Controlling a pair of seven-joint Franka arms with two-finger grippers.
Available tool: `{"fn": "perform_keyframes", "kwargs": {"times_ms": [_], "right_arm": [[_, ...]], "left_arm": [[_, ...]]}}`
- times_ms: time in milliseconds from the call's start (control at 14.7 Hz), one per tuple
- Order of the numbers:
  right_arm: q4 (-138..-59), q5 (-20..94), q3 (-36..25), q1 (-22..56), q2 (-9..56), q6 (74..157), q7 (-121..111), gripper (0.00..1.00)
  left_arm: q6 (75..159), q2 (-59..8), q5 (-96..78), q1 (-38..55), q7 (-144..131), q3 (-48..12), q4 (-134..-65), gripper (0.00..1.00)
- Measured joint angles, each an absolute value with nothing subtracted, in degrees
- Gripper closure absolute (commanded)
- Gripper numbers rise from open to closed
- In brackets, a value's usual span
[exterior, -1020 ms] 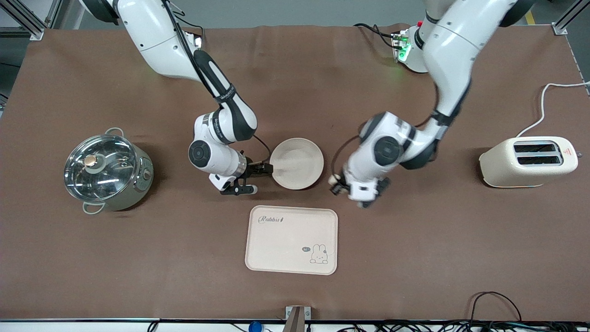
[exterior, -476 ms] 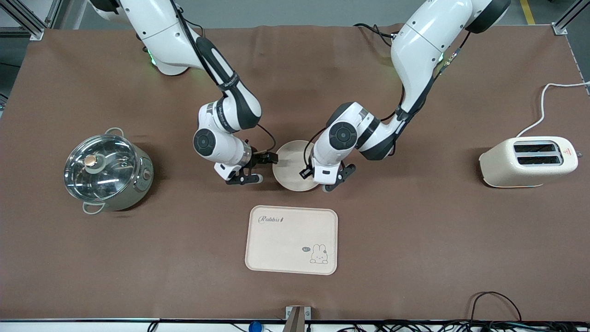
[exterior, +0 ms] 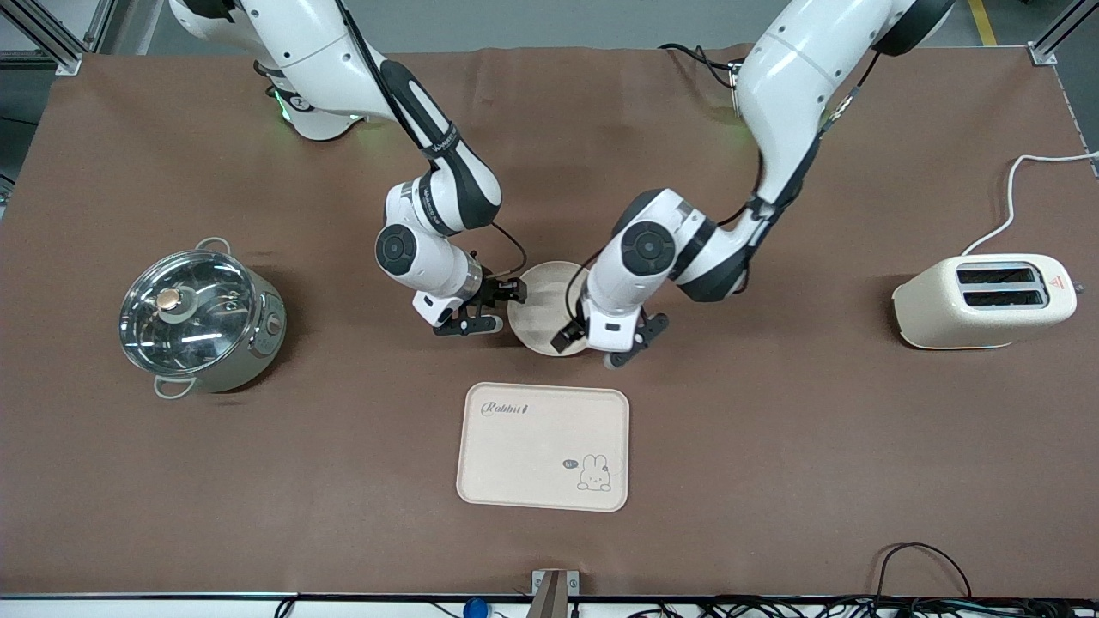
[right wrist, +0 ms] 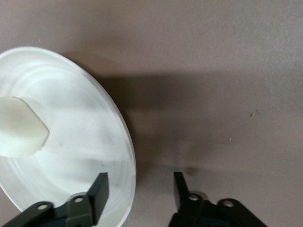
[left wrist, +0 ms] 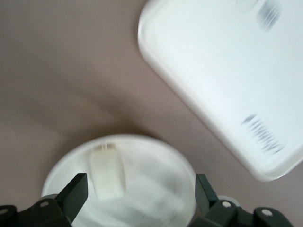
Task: Place bun in plate and plate on tray
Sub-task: 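Open the left gripper and raise it away from the plate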
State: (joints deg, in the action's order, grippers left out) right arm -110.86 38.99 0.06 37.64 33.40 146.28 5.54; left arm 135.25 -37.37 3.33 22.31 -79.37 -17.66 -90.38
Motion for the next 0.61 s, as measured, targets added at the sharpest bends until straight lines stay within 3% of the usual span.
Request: {"fn": "perform_keyframes", "kwargs": {"times_ms": [68,204,340,612], "right_arm": [[-110.88,39.14,0.07,37.75,33.41,147.21,5.53,0.96],[-110.98,39.45,0.08,38.54,33.5,148.74,5.54,0.99],[-111.13,39.68,0.08,39.29,33.55,149.87,5.72,0.99],[-110.92,40.99,0.03,39.32,33.23,150.42,5.75,0.99]], "left_arm": [[132.4,-34.73,4.56,20.82,-78.84,-17.03,-89.4,0.0],[123.92,-28.85,6.39,16.04,-73.92,-16.75,-87.14,0.0],[113.13,-22.77,6.69,10.41,-63.85,-16.59,-84.48,0.0],[99.69,-15.33,6.81,2.48,-41.94,-16.5,-80.82,0.0]]}}
